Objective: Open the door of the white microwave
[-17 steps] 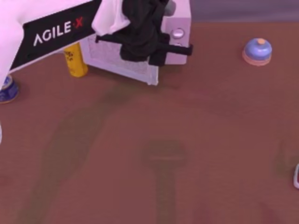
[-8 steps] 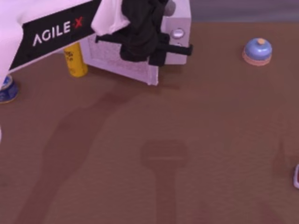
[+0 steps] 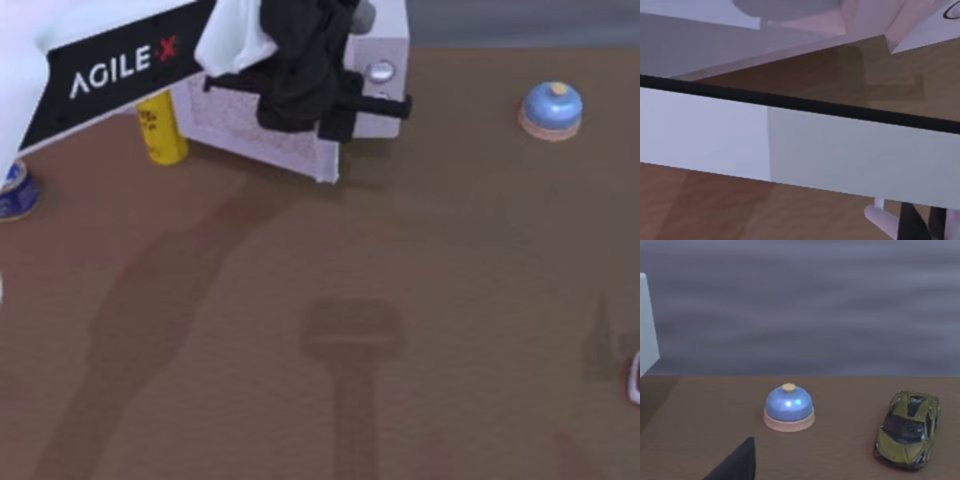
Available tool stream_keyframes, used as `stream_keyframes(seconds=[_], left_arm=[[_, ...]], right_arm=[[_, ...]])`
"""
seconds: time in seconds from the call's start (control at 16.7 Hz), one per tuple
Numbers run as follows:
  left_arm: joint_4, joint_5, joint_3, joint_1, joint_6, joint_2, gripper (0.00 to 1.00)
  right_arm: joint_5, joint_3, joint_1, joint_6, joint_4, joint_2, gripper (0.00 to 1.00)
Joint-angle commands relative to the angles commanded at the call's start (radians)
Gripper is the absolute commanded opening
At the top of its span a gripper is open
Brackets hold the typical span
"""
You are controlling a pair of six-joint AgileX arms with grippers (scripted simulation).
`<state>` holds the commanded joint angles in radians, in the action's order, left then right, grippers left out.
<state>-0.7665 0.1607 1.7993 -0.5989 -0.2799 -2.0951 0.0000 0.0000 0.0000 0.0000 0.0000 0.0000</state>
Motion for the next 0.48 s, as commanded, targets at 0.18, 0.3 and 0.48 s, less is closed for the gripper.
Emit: stream_keyframes(seconds=[0.18,0.3,0.48], left_arm=[[0.000,0.000,0.000,0.000,0.000,0.000,0.00],[0.000,0.000,0.000,0.000,0.000,0.000,0.00],[0.007,-0.012,-0.017,-0.004,0.009,0.007,0.00]], right_arm=[[0.000,0.000,0.000,0.000,0.000,0.000,1.00],[0.000,0.000,0.000,0.000,0.000,0.000,1.00],[0.000,0.000,0.000,0.000,0.000,0.000,1.00]])
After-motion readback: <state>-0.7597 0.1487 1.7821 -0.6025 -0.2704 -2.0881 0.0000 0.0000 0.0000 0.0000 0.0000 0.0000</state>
